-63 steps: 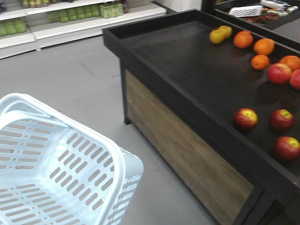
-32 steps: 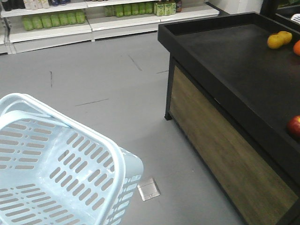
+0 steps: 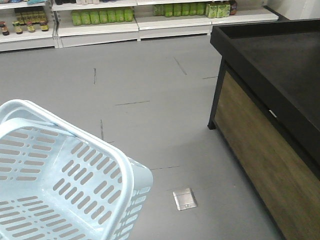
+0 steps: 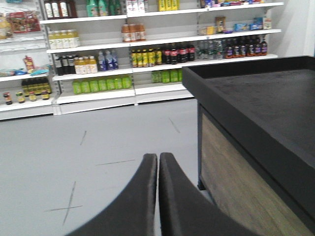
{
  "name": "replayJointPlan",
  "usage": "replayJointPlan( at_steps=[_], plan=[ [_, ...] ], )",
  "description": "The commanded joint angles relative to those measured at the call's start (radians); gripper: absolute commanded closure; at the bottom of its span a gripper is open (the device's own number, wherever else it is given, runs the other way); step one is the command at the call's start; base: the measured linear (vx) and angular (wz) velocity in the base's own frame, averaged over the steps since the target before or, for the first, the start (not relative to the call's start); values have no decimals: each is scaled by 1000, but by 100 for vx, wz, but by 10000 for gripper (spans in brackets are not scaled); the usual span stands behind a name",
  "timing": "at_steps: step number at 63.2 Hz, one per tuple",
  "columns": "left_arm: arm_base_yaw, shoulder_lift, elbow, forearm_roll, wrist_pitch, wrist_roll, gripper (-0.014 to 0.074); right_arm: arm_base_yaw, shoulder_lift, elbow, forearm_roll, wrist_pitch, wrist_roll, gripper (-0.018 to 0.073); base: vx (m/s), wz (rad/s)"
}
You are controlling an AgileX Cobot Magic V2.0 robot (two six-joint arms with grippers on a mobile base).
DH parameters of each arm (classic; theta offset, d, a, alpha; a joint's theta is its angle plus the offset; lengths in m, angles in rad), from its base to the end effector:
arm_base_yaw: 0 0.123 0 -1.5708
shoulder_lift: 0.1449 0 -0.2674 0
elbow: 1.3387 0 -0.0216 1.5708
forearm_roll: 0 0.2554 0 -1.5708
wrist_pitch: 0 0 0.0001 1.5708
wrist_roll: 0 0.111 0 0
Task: Pick three apples into basket with both arms
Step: 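Drive the base away from the tables toward the shelves, basket held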
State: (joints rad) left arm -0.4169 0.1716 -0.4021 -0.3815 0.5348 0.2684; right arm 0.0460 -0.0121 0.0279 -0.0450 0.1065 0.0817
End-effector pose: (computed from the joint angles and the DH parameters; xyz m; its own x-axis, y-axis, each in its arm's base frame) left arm 0.0727 -0.0553 0.2864 -0.2041 0.0218 -0.9787 0.5562 0.8253 -0.0976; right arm 0.0990 0.0040 0.1942 -0.0365 0.0353 -0.9987 -0.0399 0.9985 0.0368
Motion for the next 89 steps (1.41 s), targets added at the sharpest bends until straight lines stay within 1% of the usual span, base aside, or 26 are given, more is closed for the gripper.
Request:
replayJointPlan(
  at_steps=[1,34,65,89],
  plan=[
    [1,12,-28,-23,-106,-6,603,-7,-13,14,-10,-68,-5,564,-3,26],
    [1,12,-28,-23,-106,-6,603,-7,-13,14,-10,-68,-5,564,4,29],
    [1,12,-28,-23,-106,-6,603,-7,-13,14,-10,-68,-5,564,13,42],
    [1,12,-28,-23,-106,-6,603,-7,-13,14,-10,-68,-5,564,16,27]
  ],
)
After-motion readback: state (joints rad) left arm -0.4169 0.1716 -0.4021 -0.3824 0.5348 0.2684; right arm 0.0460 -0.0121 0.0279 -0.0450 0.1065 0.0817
